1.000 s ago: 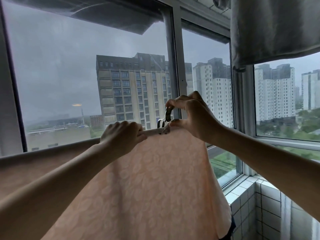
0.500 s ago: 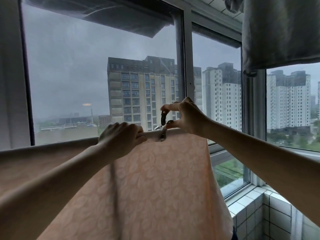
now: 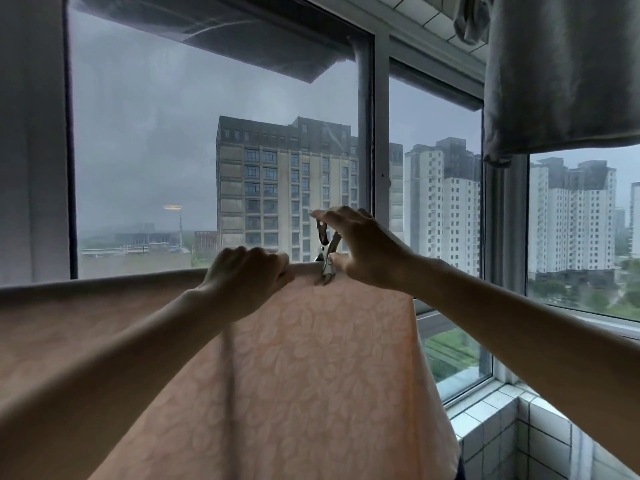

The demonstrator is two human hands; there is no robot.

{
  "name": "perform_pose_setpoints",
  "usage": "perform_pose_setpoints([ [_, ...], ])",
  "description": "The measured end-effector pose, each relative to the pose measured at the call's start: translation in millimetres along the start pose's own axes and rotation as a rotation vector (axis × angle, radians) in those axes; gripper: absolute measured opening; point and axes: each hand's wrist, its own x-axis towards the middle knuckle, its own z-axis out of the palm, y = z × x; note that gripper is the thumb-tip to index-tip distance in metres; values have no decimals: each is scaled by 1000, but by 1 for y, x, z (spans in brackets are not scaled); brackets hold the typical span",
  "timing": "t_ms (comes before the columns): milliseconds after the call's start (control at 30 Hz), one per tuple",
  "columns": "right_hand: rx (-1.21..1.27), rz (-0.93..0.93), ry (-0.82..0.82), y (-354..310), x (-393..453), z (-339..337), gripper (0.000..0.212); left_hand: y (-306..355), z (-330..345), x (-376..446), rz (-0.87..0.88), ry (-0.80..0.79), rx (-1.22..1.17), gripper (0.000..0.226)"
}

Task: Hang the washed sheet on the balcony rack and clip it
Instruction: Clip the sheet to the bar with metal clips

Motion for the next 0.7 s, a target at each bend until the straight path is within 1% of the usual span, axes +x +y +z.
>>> perform_pose_setpoints([
  [133,-111,-83,61,-17,-2,2,60,-11,-12,-15,-13,10,0,31],
  [233,-119,-143,93,-39,-5,9,54,-23,-24,-33,-28,47,4,34],
  [333,-121,-185,91,-64,-5,22,51,-36,-36,-53,-81,40,27,37],
  [500,-83,-211,68,-110,0,47,49,-68,-61,-97,-136,31,66,29],
  [567,-15,-215,68,-131,1,53,51,-85,-72,-118,-153,28,78,26],
  [700,45,-225,92,-181,4,62,48,-120,-93,-160,-172,-39,210,38],
])
